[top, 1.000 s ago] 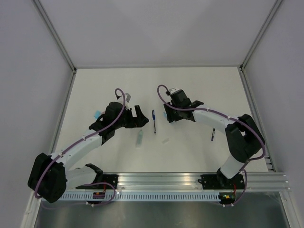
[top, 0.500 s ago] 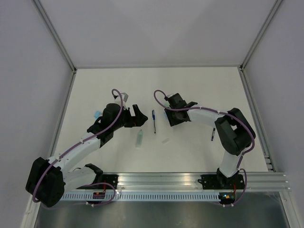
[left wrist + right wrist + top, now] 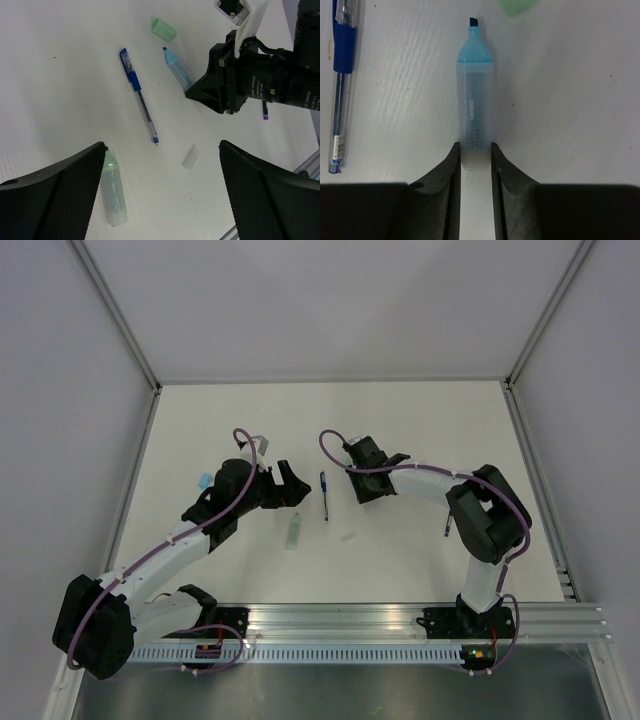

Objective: Insert the pens into the pen caps

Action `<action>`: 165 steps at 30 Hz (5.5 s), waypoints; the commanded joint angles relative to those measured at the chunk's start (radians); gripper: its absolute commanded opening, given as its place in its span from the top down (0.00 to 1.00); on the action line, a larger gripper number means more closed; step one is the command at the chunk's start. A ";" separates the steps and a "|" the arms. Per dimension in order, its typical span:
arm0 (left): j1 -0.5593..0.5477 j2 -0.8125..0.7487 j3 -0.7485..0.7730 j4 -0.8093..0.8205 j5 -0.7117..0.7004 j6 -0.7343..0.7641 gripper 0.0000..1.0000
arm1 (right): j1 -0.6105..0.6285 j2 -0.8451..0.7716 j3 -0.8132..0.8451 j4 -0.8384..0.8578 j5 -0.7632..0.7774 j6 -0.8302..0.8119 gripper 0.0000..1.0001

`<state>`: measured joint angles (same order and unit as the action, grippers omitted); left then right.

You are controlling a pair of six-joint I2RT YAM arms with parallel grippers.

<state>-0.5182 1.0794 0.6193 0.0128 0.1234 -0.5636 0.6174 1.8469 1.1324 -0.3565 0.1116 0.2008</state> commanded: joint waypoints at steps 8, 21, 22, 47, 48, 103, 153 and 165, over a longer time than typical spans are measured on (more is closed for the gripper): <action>0.024 0.031 0.019 0.052 0.143 -0.129 0.05 | 0.034 -0.092 -0.039 0.002 0.016 0.029 1.00; 0.030 0.149 0.054 0.203 0.288 -0.274 0.11 | 0.185 -0.420 -0.204 0.152 -0.003 0.178 1.00; 0.030 0.157 0.060 0.211 0.292 -0.277 0.12 | 0.197 -0.457 -0.209 0.160 -0.007 0.184 1.00; -0.008 0.257 0.031 0.597 0.461 -0.430 0.85 | 0.311 -0.606 -0.207 0.183 -0.033 0.244 1.00; -0.008 0.261 0.028 0.617 0.497 -0.444 0.94 | 0.312 -0.610 -0.209 0.182 -0.035 0.241 0.99; 0.058 0.125 0.638 -0.472 0.043 0.175 0.22 | 0.209 -0.933 -0.344 0.151 -0.124 0.190 1.00; 0.630 0.846 0.792 -0.738 -0.211 0.513 0.44 | 0.203 -1.022 -0.439 0.237 -0.270 0.170 1.00; 0.632 0.893 0.801 -0.737 -0.264 0.521 0.47 | 0.203 -1.009 -0.441 0.234 -0.262 0.166 1.00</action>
<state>0.1074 1.9541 1.3899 -0.7155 -0.1017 -0.0795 0.8261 0.8398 0.6918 -0.1642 -0.1375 0.3767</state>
